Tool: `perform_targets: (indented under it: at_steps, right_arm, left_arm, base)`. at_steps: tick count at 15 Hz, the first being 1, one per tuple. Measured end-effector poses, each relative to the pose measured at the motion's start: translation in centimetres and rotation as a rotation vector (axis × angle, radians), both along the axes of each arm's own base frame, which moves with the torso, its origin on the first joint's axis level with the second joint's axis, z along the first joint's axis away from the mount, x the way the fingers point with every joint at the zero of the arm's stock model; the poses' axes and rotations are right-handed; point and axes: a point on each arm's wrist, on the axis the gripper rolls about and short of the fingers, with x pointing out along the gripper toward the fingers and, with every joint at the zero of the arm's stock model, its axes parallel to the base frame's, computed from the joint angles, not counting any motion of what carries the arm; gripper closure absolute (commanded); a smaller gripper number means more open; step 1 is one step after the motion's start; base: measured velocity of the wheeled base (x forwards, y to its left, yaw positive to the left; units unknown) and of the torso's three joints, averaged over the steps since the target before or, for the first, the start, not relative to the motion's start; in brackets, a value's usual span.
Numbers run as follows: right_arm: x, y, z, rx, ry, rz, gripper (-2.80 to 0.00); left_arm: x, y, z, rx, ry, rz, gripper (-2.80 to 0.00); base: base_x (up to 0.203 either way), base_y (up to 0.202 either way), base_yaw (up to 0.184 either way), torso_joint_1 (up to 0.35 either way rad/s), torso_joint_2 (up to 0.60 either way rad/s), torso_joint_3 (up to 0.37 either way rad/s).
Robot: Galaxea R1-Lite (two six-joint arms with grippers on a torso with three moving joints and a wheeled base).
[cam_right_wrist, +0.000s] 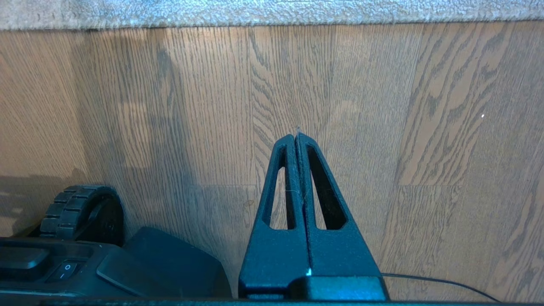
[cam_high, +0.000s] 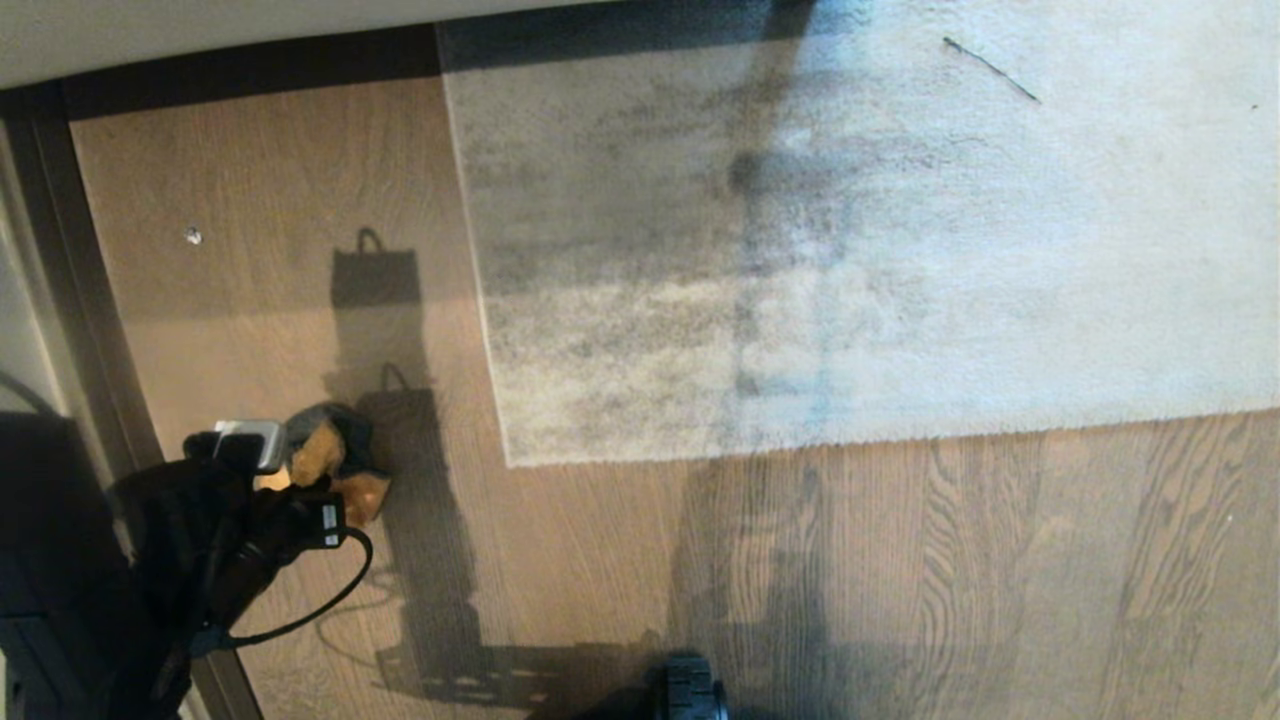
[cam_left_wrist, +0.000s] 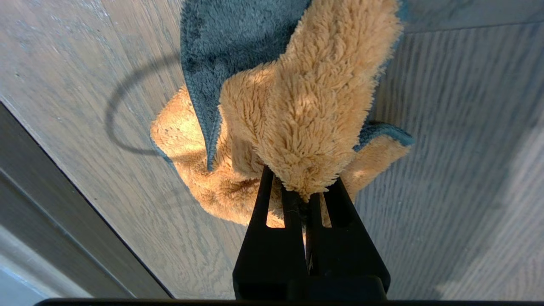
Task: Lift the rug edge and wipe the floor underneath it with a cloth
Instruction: Pick up the rag
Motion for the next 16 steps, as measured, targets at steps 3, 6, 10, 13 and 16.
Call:
perform_targets:
  at_steps: [3,6,10,13,16]
  right_arm:
    - [0.0,0.0,0.0,0.0,0.0,0.0,0.0]
    - [0.0,0.0,0.0,0.0,0.0,0.0,0.0]
    - [0.0,0.0,0.0,0.0,0.0,0.0,0.0]
    - [0.0,0.0,0.0,0.0,0.0,0.0,0.0]
    - [0.0,0.0,0.0,0.0,0.0,0.0,0.0]
  left_arm:
    - [-1.0,-0.1,0.7,0.001,-0.005,0.0,0.0]
    - [-3.4,-0.3,1.3,0.009,0.022,-0.001,0.0]
    - [-6.8,-0.8,2.8,0.048,0.014,-0.035,0.0]
    - [-7.7,-1.2,4.5,0.057,-0.065,-0.049,0.0]
    - [-9.1,-1.3,6.6,0.063,-0.155,-0.055,0.0]
  base:
    - [0.0,0.0,0.0,0.0,0.0,0.0]
    - [0.0,0.0,0.0,0.0,0.0,0.0]
    - [0.0,0.0,0.0,0.0,0.0,0.0]
    - [0.0,0.0,0.0,0.0,0.0,0.0]
    - [0.0,0.0,0.0,0.0,0.0,0.0]
